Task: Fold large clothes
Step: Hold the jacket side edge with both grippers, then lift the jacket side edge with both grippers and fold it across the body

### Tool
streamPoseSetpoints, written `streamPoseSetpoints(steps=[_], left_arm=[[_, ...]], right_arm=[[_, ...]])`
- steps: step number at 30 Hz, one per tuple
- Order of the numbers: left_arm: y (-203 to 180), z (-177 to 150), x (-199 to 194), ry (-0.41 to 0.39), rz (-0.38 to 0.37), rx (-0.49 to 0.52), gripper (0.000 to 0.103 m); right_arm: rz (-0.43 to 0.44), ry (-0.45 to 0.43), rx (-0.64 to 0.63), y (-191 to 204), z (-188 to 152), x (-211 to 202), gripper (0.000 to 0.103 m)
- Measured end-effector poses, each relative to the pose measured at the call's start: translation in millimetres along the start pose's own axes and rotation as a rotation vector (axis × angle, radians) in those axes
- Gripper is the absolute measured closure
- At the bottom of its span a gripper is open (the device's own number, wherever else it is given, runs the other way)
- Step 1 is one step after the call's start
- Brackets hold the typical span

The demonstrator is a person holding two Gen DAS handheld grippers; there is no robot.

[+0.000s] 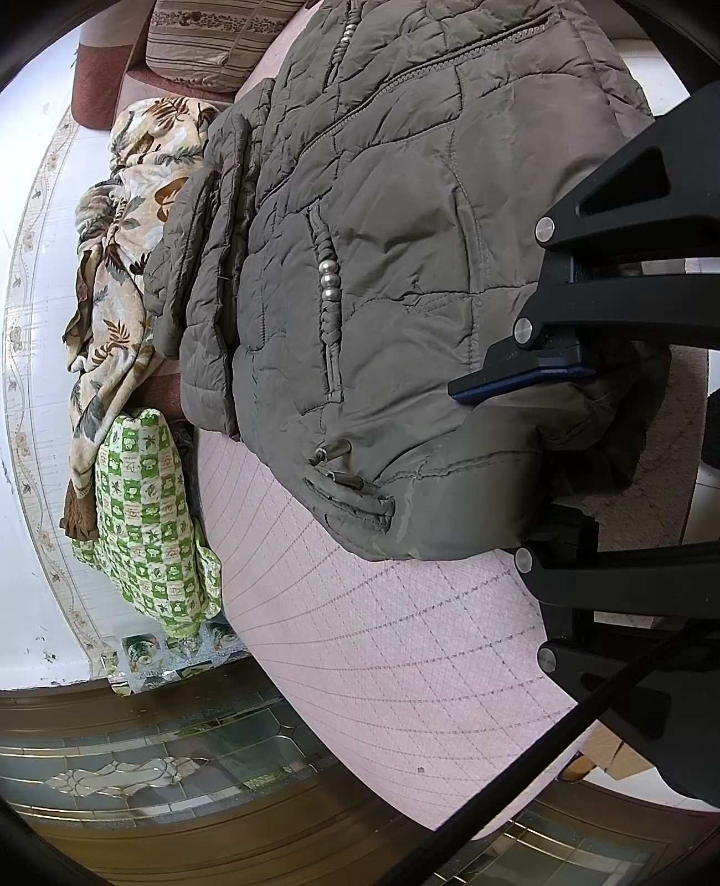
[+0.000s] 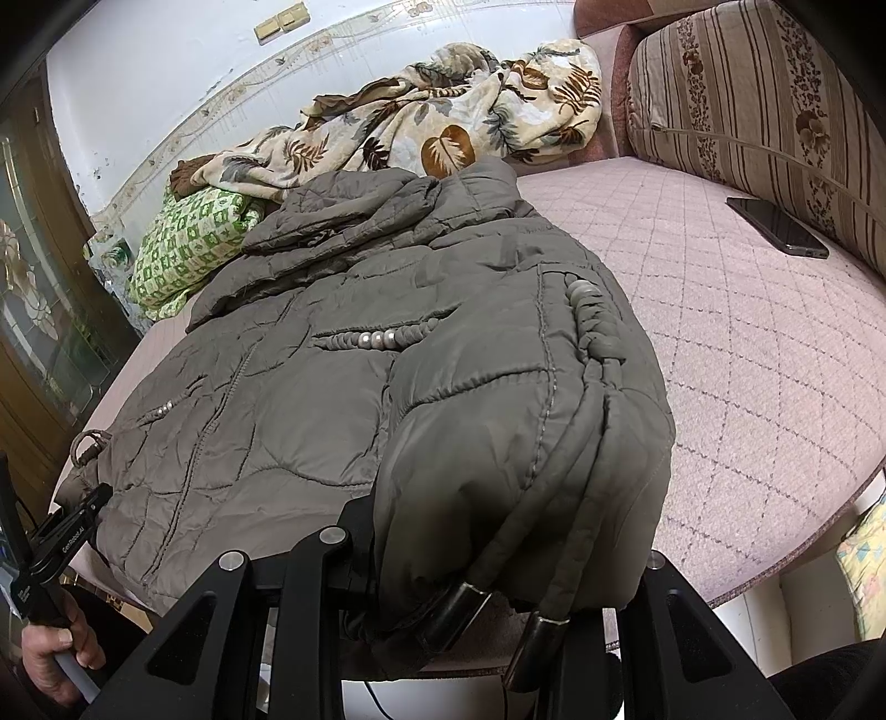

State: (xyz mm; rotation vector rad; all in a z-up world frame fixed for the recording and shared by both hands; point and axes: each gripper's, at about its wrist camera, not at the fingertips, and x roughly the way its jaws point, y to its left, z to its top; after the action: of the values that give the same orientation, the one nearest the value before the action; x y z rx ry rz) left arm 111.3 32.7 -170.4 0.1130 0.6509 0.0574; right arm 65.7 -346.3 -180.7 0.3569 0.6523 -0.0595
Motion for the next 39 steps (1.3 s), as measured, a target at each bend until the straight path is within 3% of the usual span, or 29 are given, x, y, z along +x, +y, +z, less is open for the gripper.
streamPoseSetpoints(steps=[21, 26, 28, 29, 31, 34, 38, 39], left_arm=[[16.4, 17.4, -40.8, -0.070, -0.028, -0.018, 0.077], [16.6, 18.1, -38.8, -0.053, -0.030, -0.013, 0.077], [16.4, 15.9, -33.5, -0.036, -0.028, -0.009, 0.075], [17.1, 13.7, -31.7, -0.025, -0.024, -0.013, 0.070], [20.8, 11.2, -24.9, -0.002, -0.023, -0.029, 0.063], [32.7, 9.0, -12.9, 0.045, -0.030, -0.088, 0.027], [51.8, 4.7, 9.4, 0.132, -0.099, -0.199, 0.026], [54.3, 2.8, 14.0, 0.146, -0.109, -0.214, 0.026]], right_arm=[[0.022, -0.145, -0.078, 16.7, 29.2, -66.9, 0.080], [0.038, -0.084, -0.036, 8.8, 30.9, -56.6, 0.078], [0.052, -0.057, -0.011, 4.0, 28.3, -50.8, 0.070], [0.058, -0.046, 0.008, 0.8, 26.9, -47.9, 0.068], [0.072, -0.028, 0.048, -5.5, 24.7, -42.9, 0.051], [0.088, -0.011, 0.108, -14.4, 21.9, -35.9, 0.041], [0.069, 0.035, 0.145, -20.0, 19.3, -19.9, 0.040], [0.065, 0.047, 0.144, -20.0, 18.5, -15.6, 0.046]])
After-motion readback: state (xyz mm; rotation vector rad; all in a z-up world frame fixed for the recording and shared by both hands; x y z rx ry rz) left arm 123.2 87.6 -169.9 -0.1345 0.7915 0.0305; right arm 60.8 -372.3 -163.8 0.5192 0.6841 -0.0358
